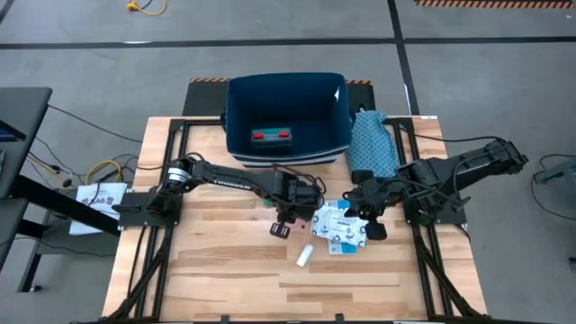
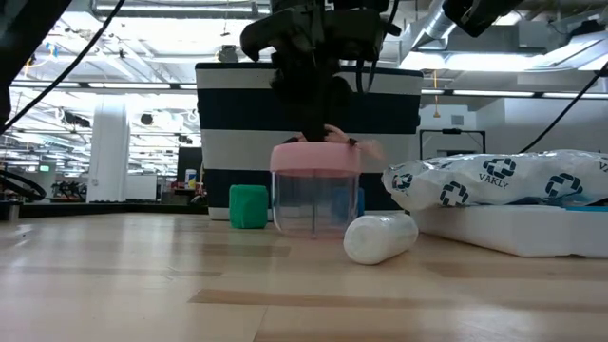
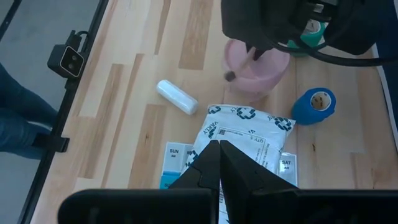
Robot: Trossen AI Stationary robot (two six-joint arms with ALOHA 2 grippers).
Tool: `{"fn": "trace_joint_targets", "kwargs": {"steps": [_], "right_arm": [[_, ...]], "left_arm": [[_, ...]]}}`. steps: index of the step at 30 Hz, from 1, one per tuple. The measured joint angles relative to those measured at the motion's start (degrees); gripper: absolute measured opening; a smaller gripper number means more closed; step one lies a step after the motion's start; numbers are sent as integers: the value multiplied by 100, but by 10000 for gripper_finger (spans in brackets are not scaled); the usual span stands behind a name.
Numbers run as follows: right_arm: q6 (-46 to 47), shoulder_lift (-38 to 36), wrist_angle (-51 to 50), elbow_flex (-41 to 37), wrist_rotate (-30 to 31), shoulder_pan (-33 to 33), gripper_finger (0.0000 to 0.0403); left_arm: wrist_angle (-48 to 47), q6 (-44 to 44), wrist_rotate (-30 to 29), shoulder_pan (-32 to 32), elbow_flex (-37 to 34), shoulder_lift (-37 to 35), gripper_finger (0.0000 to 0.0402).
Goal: Pick & place medical supplies in basket/bin
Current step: Put the pink bottle into the bin
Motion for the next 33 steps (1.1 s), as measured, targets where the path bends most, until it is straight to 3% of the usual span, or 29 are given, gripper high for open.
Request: {"fn": "trace_joint_targets", "kwargs": {"steps": [8, 18, 33], "right_arm": [[0, -2, 0, 0, 0, 0, 0], [0, -2, 0, 0, 1, 0, 0], [14, -2, 2, 0, 35, 0, 0]], "left_arm": [[-67, -43, 31, 0, 0, 0, 2], [-893, -398, 30, -31, 369, 44, 0], [-1635, -433, -359, -322, 1778, 26, 0]]}}
